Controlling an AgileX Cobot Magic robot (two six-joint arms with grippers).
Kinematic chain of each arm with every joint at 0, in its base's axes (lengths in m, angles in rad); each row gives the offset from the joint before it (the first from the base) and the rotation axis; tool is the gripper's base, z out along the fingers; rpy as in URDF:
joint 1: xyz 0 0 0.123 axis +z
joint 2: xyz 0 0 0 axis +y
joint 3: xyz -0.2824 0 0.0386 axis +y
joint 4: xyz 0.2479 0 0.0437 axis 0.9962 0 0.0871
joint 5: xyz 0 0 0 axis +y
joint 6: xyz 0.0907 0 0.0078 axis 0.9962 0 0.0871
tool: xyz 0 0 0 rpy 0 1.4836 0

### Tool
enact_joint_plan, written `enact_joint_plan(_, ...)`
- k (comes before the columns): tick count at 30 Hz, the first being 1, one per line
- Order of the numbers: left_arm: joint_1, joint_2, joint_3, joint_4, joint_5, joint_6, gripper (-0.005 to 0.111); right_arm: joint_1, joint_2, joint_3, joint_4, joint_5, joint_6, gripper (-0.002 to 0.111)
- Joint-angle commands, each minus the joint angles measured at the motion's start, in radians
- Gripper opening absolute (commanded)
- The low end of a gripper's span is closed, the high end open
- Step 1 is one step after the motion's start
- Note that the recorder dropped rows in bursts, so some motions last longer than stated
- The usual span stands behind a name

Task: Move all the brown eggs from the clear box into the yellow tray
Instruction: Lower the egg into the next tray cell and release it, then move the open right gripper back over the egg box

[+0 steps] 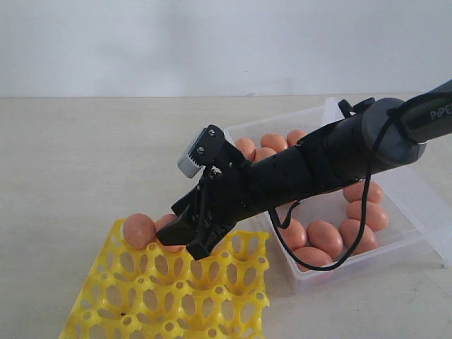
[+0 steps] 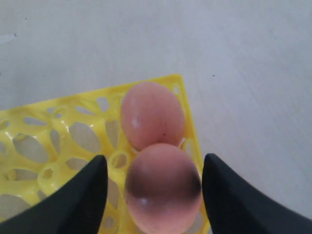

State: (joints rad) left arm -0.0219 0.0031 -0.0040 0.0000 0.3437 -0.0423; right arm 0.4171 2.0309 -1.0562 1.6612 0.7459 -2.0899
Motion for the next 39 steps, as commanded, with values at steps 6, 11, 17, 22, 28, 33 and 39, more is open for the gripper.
enact_joint_plan(6,0.0,-0.003,0.004,0.0,-0.007,0.004,0.004,0.0,-0.196,-0.002,-0.023,0.037,0.119,0.05)
enact_joint_plan(11,0.0,-0.003,0.004,0.0,-0.007,0.004,0.004,0.002,-0.283,-0.002,-0.251,0.185,0.443,0.011)
enact_joint_plan(17,0.0,-0.003,0.004,0.0,-0.007,0.004,0.004,0.002,-0.28,-0.002,-0.475,0.317,0.606,0.0)
enact_joint_plan(22,0.0,-0.003,0.004,0.0,-0.007,0.004,0.004,0.002,-0.305,-0.002,-0.637,0.13,0.675,0.0)
enact_joint_plan(28,0.0,-0.003,0.004,0.0,-0.007,0.004,0.004,0.002,-0.395,-0.002,-1.143,-0.222,1.155,0.0)
enact_joint_plan(33,0.0,-0.003,0.004,0.0,-0.007,0.004,0.004,0.0,-0.428,-0.014,-1.604,-0.266,1.77,0.0)
enact_joint_plan(39,0.0,-0.003,0.004,0.0,-0.007,0.004,0.004,-0.042,-0.322,-0.219,-1.993,0.128,2.101,0.0)
